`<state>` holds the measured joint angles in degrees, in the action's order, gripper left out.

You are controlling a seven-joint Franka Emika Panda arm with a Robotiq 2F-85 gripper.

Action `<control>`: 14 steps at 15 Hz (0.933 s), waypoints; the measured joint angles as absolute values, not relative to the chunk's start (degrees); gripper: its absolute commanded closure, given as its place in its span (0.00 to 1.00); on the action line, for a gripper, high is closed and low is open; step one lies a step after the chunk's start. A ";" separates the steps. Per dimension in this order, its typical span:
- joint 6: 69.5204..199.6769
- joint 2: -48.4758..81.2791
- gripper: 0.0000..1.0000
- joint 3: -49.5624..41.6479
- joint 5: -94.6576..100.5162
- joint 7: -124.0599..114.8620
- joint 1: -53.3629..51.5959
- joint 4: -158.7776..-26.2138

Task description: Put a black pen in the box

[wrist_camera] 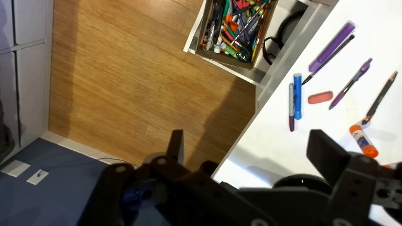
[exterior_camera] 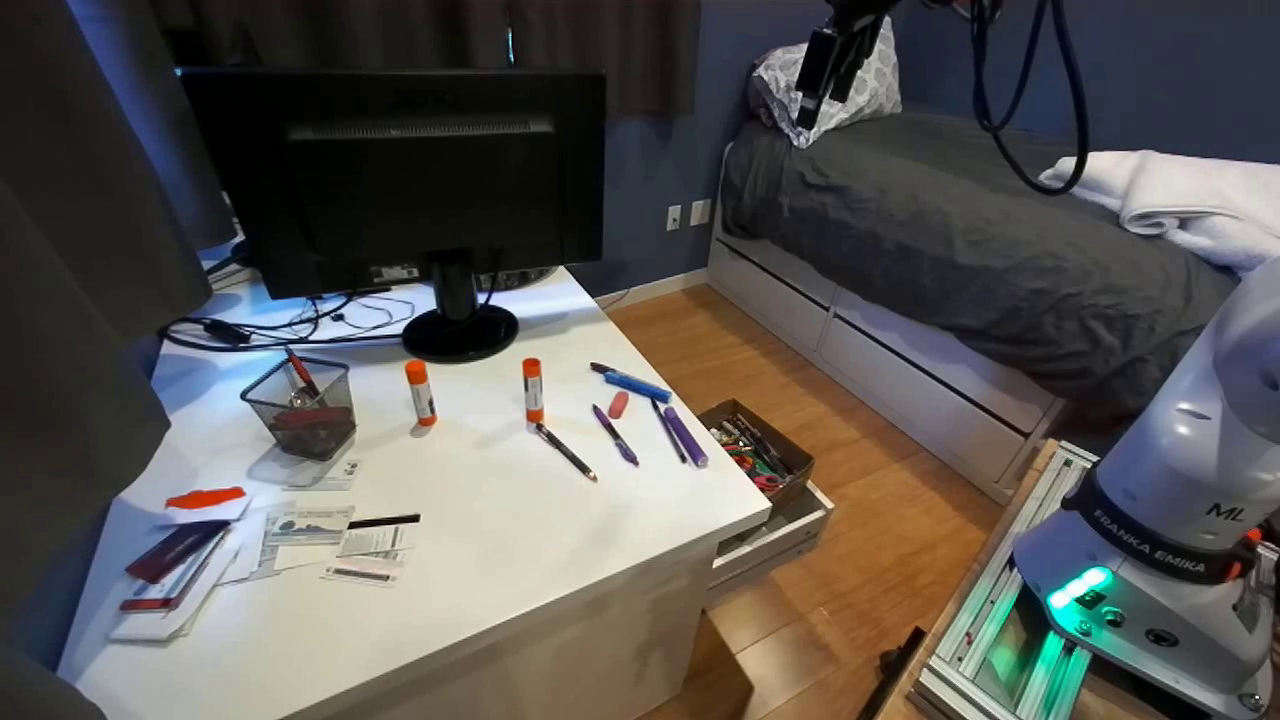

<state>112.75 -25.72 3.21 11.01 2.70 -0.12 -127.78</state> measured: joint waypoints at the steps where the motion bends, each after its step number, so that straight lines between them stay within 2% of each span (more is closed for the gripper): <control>1: 112.75 -25.72 0.00 3.21 11.01 2.70 -0.12 -127.78; 7: 112.71 -25.67 0.00 3.51 10.76 1.84 -0.76 -129.04; 14: 112.58 -24.48 0.00 7.58 2.90 -7.42 -5.71 -138.12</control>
<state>112.58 -24.48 7.58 2.90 -7.42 -5.71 -138.12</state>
